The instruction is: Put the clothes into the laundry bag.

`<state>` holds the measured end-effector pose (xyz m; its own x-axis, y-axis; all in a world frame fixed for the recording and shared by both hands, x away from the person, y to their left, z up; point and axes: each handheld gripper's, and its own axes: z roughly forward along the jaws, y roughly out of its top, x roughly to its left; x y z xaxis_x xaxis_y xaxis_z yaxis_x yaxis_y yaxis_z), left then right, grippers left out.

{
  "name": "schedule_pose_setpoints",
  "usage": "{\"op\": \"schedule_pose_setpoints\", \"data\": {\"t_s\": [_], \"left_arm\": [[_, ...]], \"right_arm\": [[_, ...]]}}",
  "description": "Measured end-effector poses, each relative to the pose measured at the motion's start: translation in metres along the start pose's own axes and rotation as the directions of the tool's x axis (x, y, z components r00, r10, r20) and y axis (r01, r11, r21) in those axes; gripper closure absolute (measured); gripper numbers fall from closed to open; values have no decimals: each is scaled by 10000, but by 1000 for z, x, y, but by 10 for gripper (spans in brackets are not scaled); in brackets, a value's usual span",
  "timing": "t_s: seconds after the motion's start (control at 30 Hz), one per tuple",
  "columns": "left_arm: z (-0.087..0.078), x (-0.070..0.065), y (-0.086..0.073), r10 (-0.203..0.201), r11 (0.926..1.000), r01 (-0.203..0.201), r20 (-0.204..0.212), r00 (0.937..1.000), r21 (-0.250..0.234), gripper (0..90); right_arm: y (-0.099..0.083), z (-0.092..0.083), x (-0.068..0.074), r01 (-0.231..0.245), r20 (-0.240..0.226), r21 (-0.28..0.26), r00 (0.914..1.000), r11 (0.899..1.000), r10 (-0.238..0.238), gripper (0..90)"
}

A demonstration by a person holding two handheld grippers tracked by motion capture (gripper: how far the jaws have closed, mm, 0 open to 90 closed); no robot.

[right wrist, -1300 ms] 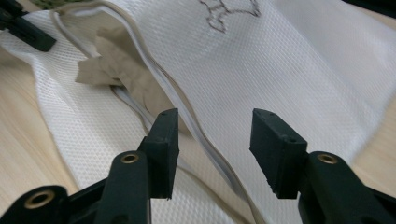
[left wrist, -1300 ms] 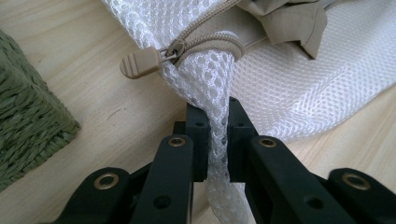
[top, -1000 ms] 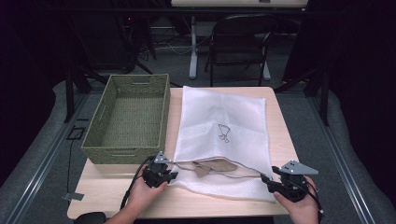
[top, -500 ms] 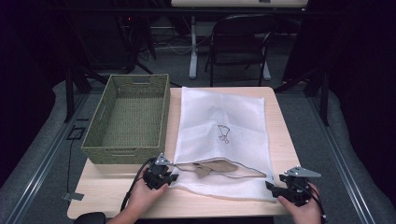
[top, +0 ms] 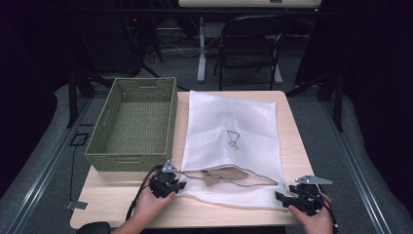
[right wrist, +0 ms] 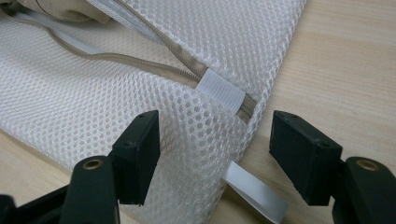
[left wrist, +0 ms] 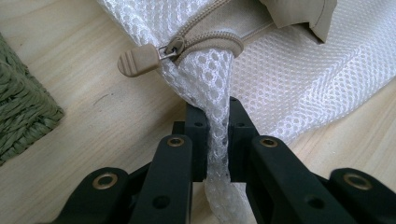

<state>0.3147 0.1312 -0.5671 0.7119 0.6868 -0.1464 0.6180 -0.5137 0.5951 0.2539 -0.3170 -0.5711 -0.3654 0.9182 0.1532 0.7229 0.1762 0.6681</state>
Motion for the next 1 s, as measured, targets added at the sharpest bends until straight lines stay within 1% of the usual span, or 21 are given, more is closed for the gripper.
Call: {"op": "schedule_pose_setpoints", "data": {"t_s": [0.07, 0.17, 0.2, 0.23, 0.43, 0.47, 0.57, 0.6, 0.7, 0.73, 0.8, 1.0], "left_arm": [[0, 0, 0, 3, 10000, -3, 2, 10000, -4, 831], [0, 0, 0, 0, 10000, 0, 7, 10000, -10, 830], [0, 0, 0, 2, 10000, -2, 4, 10000, -7, 830], [0, 0, 0, 8, 10000, -8, -6, 10000, -7, 830], [0, 0, 0, -13, 10000, 13, -17, 10000, -25, 831], [1, 0, 0, -5, 10000, 5, -19, 10000, -18, 831], [1, 0, 0, 19, 10000, -19, -6, 10000, 15, 831], [1, -1, 0, -4, 10000, 4, 8, 10000, 17, 831], [1, -1, 0, 11, 10000, -11, -9, 10000, 20, 831], [1, -1, 0, 18, 10000, -18, -12, 10000, 24, 831], [1, -1, 0, 24, 10000, -24, -20, 10000, 17, 831], [2, -1, 0, 64, 10000, -64, -56, 10000, 23, 831]], "right_arm": [[-1, 0, 1, -48, -84, 40, 10000, 10000, 49, 332], [-1, 2, 3, 65, -110, 220, 9999, 9997, -62, 335], [-1, 3, 4, 72, -122, 206, 9999, 9998, -70, 336], [-1, 3, 5, 185, -64, 270, 9998, 9995, -183, 336], [1, 6, 11, 395, 50, 232, 9992, 9989, -396, 335], [1, 7, 12, 512, 64, 272, 9987, 9983, -514, 336], [2, 8, 15, 879, 324, 407, 9955, 9953, -893, 368], [2, 8, 16, 934, 406, 417, 9946, 9948, -951, 376], [2, 8, 18, 1135, 508, 479, 9920, 9924, -1159, 441], [2, 8, 19, 1280, 449, 498, 9905, 9905, -1303, 471], [2, 8, 19, 1372, 367, 477, 9896, 9894, -1390, 544], [3, 8, 20, 1586, 43, 464, 9873, 9863, -1590, 697]]}}
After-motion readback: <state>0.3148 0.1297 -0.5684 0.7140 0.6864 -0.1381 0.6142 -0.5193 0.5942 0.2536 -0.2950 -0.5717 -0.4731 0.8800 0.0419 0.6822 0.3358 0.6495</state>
